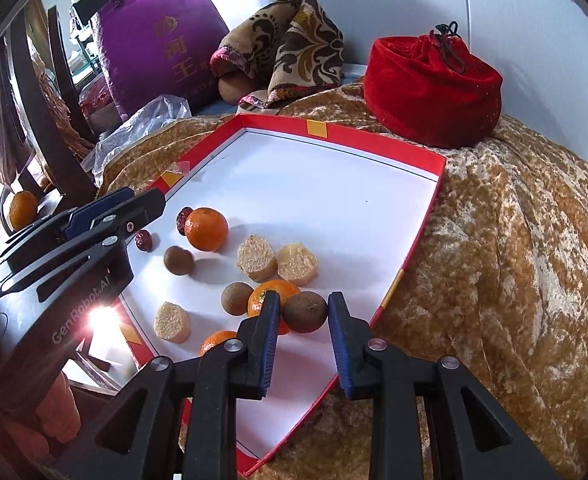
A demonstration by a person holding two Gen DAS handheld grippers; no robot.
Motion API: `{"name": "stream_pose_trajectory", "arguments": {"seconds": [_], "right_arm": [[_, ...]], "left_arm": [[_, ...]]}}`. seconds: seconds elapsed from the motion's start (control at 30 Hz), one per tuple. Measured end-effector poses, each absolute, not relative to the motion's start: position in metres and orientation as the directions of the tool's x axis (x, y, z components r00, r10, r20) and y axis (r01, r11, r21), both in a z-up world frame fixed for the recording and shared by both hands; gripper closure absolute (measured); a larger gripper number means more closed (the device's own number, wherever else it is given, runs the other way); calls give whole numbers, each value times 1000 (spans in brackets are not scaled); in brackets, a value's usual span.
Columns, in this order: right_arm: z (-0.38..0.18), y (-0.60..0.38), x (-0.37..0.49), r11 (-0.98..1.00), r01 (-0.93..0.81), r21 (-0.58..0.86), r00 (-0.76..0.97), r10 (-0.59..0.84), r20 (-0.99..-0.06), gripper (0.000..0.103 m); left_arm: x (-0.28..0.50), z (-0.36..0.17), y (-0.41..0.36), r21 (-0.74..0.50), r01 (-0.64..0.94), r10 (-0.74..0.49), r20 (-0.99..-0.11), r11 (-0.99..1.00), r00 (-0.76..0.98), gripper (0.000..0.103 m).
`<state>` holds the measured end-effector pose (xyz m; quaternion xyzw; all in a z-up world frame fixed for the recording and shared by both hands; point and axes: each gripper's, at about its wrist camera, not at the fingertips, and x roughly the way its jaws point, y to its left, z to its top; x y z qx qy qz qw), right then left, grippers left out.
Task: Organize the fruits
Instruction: 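Open both tools to release the brown nuts onto the tray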
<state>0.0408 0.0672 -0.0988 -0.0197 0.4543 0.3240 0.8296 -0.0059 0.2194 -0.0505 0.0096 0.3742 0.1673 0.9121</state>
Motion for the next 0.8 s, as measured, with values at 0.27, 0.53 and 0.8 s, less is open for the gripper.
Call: {"name": "stream_pose_trajectory", "arguments": {"seconds": [0.27,0.53,0.8], "right_arm": [[-93,65,37,791,-561,244,399,517,-758,76],[-76,54,23,795,-572,203,454,513,-729,75],[-56,37,8,808,-569,154,520,499,-693,66]], "left_arm": [[-7,-44,218,153,-314,334,-655,937,678,60],[-15,-29,213,156,-340,364,-588,927,723,31],[-25,-17,206,172,-362,396,-537,916,745,21]]}}
